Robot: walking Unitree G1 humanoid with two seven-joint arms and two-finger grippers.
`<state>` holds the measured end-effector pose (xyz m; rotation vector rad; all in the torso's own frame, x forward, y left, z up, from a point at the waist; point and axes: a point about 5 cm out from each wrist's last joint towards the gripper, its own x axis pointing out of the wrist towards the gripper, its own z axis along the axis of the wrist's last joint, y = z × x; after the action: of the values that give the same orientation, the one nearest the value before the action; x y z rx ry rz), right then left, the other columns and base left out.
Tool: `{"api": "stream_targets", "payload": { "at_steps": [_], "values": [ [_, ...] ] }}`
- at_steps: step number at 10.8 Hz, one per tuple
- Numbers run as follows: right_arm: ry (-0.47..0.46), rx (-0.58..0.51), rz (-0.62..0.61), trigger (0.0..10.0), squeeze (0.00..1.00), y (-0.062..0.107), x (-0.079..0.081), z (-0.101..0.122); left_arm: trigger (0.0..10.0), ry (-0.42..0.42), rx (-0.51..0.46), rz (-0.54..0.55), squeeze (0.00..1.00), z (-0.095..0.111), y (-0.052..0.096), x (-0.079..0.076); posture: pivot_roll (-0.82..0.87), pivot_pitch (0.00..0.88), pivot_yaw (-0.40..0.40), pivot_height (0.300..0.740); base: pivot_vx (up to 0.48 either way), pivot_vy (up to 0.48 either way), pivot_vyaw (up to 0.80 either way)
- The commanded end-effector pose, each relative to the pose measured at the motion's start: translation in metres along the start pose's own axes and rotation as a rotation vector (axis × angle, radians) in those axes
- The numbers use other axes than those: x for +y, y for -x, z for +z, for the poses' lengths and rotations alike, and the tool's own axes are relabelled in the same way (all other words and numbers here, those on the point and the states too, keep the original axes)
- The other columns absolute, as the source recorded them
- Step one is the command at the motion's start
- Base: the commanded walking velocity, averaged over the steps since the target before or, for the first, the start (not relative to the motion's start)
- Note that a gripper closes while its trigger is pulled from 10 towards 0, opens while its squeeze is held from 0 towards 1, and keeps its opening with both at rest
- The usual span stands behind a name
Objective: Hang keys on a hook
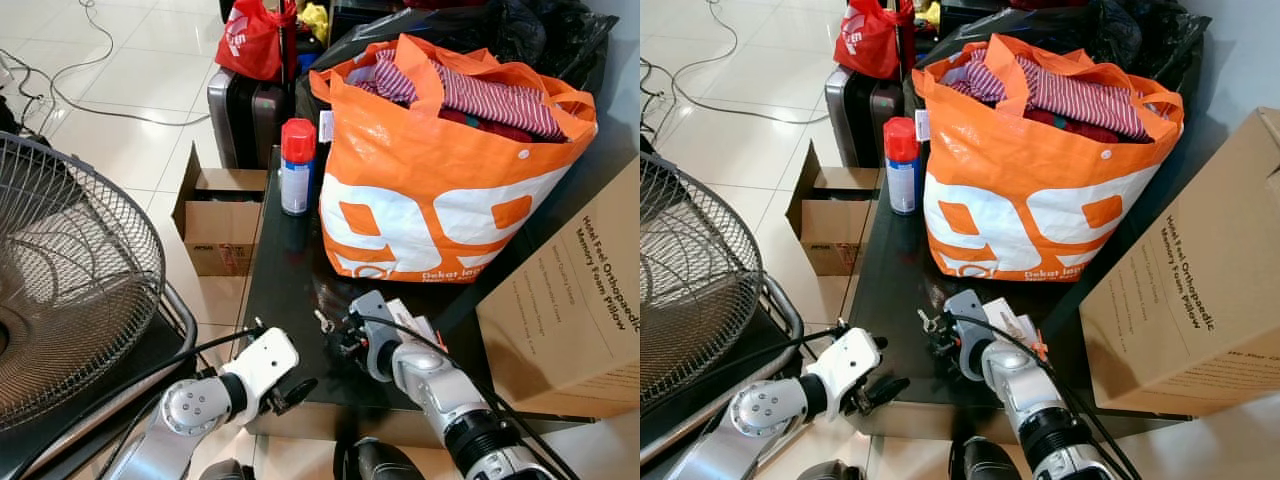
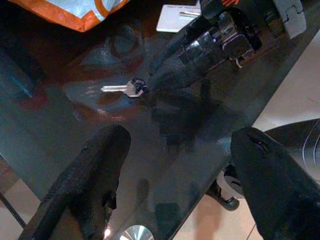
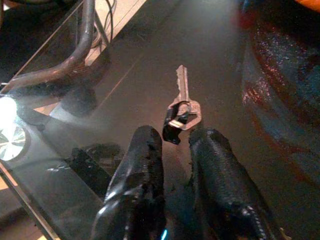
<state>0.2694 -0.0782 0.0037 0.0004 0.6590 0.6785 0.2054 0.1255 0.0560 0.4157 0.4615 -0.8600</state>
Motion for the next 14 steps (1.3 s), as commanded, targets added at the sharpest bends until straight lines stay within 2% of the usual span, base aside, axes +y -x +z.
{"api": "stream_targets", "payload": {
  "at_steps": [1, 3, 7, 8, 9, 11, 14],
  "values": [
    [-0.014, -0.011, 0.023, 10.0, 1.0, 0.0009, 0.0027, -0.0015, 10.0, 0.006, 0.006, -0.016, 0.0, -0.0013, -0.0013, -0.0034, 0.02, 0.144, -0.086, 0.74, 0.0, 0.0, 0.0],
    [0.005, -0.009, 0.06, 10.0, 1.0, 0.0007, 0.0089, -0.0016, 10.0, 0.006, 0.006, -0.016, 0.0, -0.0013, -0.001, -0.0037, 0.01, 0.145, -0.086, 0.74, 0.0, 0.0, 0.0],
    [0.021, -0.013, -0.051, 10.0, 1.0, -0.004, 0.0084, 0.001, 10.0, 0.008, 0.006, -0.015, 0.0, -0.0013, -0.0008, -0.0044, 0.02, 0.147, -0.089, 0.74, 0.0, 0.0, 0.0],
    [0.016, -0.008, -0.079, 10.0, 0.25, -0.0041, 0.006, 0.0006, 10.0, 0.008, 0.006, -0.015, 0.0, -0.0013, -0.001, -0.0043, 0.02, 0.146, -0.089, 0.74, 0.0, 0.0, 0.0],
    [0.005, -0.007, -0.091, 10.0, 0.0, -0.0045, 0.0054, 0.0, 10.0, 0.007, 0.006, -0.015, 0.0, -0.0012, -0.0013, -0.0043, 0.02, 0.144, -0.089, 0.74, 0.0, 0.0, 0.0],
    [-0.033, -0.019, -0.083, 10.0, 0.0, -0.0052, 0.007, 0.0002, 10.0, 0.005, 0.006, -0.016, 0.0, -0.0012, -0.0014, -0.0044, 0.02, 0.139, -0.087, 0.74, 0.0, 0.0, 0.0],
    [-0.043, -0.02, -0.088, 10.0, 0.0, -0.009, 0.0102, 0.0015, 10.0, 0.0, 0.009, -0.018, 0.0, -0.0015, -0.0012, -0.0041, 0.02, 0.133, -0.084, 0.74, 0.0, 0.0, 0.0]
  ]
}}
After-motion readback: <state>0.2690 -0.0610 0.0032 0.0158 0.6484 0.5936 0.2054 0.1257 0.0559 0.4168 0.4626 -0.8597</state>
